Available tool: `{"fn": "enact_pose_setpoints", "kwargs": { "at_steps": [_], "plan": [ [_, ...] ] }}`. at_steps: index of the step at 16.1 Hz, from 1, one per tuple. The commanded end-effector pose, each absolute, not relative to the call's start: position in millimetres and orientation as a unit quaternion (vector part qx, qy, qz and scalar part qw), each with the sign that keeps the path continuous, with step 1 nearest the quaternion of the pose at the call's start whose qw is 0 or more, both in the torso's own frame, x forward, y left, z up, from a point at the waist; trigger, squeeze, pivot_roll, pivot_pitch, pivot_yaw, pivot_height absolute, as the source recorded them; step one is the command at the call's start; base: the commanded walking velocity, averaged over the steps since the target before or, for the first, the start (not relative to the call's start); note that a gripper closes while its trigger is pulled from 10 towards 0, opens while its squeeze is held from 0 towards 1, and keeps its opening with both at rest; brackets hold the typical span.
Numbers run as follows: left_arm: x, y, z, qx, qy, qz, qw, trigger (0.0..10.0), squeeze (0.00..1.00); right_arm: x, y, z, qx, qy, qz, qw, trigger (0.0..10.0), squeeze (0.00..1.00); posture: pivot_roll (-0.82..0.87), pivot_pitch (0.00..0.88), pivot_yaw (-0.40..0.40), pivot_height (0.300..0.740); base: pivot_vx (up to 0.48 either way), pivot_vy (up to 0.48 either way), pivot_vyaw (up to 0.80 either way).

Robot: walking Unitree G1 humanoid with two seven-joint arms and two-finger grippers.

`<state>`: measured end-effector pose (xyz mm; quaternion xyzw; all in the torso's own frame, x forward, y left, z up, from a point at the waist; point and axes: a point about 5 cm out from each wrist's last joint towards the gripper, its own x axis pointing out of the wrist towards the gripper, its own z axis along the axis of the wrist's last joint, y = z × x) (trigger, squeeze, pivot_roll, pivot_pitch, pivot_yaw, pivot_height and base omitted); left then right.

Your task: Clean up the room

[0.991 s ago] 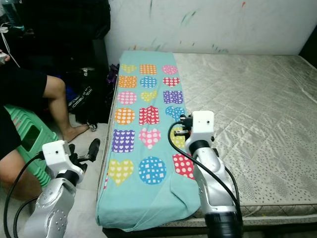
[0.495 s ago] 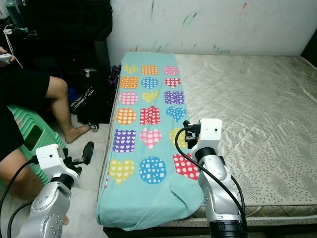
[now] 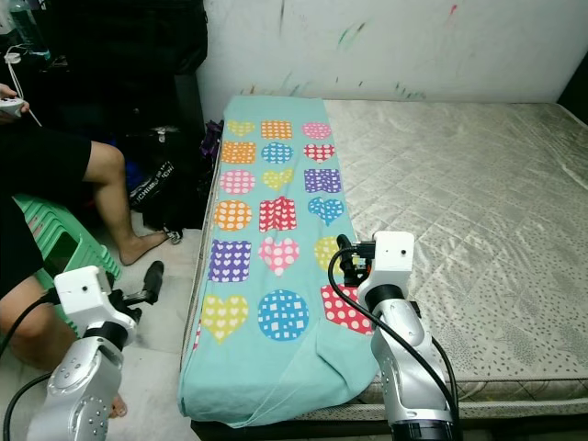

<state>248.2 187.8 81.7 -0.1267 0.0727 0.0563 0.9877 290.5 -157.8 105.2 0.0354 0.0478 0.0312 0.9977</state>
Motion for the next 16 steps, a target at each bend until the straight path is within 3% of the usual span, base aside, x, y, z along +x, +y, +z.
{"fn": "enact_pose_setpoints", "kwargs": {
  "at_steps": [1, 12, 16],
  "plan": [
    [249.9, 189.2, 82.2, -0.122, 0.07, 0.058, 0.988, 10.0, 0.0, 292.2, -158.5, 108.3, 0.038, 0.039, 0.032, 0.998, 10.0, 1.0, -0.11, 0.0, -0.019, 0.74, 0.0, 0.0, 0.0],
    [249.2, 194.9, 83.0, -0.105, 0.061, 0.07, 0.99, 10.0, 0.0, 290.3, -161.2, 109.2, 0.037, 0.031, 0.029, 0.998, 10.0, 1.0, -0.11, 0.0, -0.017, 0.74, 0.0, 0.0, 0.0],
    [253.1, 205.4, 96.2, -0.07, 0.021, 0.085, 0.994, 10.0, 0.0, 291.4, -169.4, 107.3, 0.021, 0.031, 0.008, 0.999, 10.0, 1.0, -0.11, 0.0, -0.021, 0.74, 0.0, 0.0, 0.0]
  ]
}}
